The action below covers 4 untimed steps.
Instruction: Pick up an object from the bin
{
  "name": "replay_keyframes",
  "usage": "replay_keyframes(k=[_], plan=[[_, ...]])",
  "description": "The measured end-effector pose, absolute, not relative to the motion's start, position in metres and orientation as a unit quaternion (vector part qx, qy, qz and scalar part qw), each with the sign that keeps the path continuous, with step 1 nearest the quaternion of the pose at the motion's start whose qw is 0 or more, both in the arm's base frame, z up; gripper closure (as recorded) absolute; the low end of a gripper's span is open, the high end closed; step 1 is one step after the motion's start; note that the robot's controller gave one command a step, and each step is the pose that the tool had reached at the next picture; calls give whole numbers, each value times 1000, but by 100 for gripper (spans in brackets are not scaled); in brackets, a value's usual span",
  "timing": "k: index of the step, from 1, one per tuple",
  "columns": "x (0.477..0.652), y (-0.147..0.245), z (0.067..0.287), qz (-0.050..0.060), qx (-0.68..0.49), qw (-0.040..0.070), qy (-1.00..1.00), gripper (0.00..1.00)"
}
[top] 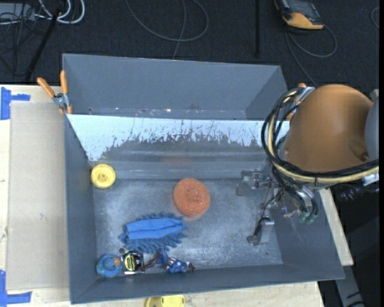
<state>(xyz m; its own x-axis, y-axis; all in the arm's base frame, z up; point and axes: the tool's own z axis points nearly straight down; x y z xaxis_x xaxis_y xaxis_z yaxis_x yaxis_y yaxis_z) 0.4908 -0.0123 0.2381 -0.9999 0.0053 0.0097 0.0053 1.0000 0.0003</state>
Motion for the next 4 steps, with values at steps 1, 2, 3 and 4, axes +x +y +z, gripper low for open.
replay_keyframes(k=[1, 2, 3, 4], plan=[[491, -12, 241, 0, -3, 3, -1000, 0], [502, -11, 273, 0, -24, 0, -1000, 0], [504, 16, 241, 0, -15, -4, -1000, 0], [510, 33, 212, 0, -83, 2, -997, 0]])
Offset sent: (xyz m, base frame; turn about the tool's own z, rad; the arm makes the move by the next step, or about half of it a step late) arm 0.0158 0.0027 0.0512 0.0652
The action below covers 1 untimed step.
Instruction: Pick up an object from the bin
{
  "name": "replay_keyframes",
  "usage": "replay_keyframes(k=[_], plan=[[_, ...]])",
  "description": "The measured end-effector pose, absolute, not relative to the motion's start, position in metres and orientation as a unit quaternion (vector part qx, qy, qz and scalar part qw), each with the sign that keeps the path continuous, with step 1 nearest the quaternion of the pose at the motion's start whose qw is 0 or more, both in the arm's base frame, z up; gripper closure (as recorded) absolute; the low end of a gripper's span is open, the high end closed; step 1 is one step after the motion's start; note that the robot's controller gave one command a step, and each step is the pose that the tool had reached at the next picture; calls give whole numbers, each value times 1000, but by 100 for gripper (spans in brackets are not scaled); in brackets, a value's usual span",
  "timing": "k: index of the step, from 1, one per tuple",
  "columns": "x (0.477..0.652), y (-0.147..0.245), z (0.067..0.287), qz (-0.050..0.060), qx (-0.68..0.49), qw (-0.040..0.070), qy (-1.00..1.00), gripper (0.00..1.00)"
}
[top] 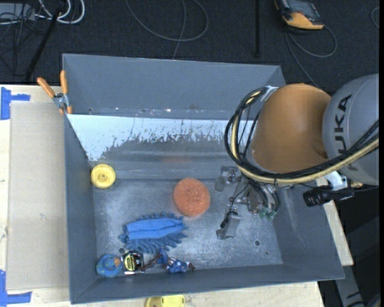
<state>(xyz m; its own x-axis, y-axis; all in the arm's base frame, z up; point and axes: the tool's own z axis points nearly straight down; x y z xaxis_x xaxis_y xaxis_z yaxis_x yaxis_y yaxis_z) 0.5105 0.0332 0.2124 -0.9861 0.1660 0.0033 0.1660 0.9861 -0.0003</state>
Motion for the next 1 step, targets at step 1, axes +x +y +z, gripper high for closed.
replay_keyframes(k=[1], plan=[[513, 36, 212, 0, -122, 0, -993, 0]])
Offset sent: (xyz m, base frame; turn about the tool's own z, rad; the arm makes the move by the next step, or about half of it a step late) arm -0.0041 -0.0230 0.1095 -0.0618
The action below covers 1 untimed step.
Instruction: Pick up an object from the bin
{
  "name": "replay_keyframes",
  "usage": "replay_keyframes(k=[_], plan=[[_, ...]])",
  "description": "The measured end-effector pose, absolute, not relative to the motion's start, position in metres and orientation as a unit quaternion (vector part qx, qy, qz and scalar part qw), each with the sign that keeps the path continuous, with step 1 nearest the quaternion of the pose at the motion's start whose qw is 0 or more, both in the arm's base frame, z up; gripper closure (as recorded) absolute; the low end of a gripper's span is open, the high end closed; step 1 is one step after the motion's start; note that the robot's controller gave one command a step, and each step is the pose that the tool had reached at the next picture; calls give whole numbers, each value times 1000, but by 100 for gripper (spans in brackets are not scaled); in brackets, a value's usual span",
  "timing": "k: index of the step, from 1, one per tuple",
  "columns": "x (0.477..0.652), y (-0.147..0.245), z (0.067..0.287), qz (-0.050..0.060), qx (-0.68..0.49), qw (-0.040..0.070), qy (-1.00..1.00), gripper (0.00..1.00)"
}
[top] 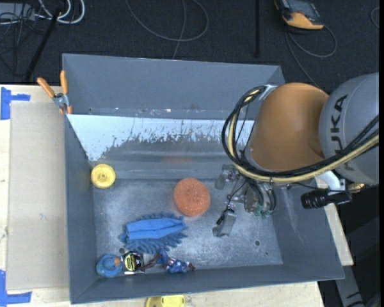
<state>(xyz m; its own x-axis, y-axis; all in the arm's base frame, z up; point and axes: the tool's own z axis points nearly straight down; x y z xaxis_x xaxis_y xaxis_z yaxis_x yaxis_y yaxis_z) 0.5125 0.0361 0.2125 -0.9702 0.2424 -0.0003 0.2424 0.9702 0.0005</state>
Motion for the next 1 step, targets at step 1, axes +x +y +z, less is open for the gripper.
replay_keyframes(k=[1], plan=[[509, 28, 247, -1, 181, -4, 983, 0]])
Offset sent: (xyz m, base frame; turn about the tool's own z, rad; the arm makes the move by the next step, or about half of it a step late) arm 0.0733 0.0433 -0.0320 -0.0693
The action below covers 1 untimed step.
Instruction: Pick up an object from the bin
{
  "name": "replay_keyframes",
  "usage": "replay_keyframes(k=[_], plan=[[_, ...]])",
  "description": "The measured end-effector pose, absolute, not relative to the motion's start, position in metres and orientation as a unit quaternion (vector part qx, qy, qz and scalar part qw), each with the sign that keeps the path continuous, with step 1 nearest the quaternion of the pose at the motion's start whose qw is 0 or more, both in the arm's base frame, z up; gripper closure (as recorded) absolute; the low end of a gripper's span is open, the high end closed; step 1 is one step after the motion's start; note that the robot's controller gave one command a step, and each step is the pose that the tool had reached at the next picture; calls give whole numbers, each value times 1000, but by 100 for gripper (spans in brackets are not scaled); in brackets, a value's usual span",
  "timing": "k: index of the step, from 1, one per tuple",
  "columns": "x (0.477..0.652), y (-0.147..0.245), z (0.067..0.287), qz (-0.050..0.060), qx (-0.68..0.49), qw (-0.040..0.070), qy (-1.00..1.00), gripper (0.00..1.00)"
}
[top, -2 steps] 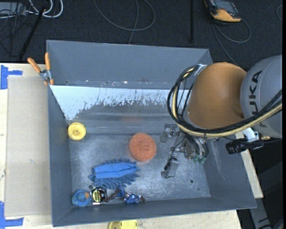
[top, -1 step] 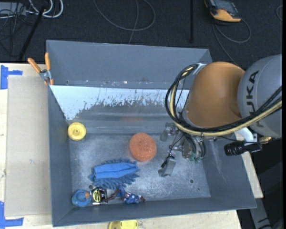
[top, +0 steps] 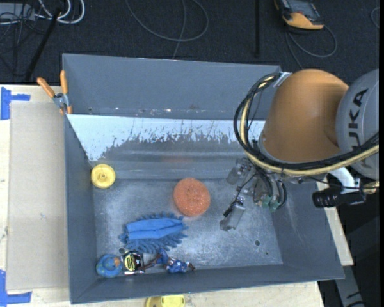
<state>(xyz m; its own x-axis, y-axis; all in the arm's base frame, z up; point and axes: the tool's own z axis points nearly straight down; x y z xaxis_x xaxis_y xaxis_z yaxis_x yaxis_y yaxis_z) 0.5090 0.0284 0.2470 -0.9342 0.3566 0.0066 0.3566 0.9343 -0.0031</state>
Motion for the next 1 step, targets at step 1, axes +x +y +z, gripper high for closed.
replay_keyframes(k=[1], plan=[[546, 49, 237, -1, -59, -6, -998, 0]])
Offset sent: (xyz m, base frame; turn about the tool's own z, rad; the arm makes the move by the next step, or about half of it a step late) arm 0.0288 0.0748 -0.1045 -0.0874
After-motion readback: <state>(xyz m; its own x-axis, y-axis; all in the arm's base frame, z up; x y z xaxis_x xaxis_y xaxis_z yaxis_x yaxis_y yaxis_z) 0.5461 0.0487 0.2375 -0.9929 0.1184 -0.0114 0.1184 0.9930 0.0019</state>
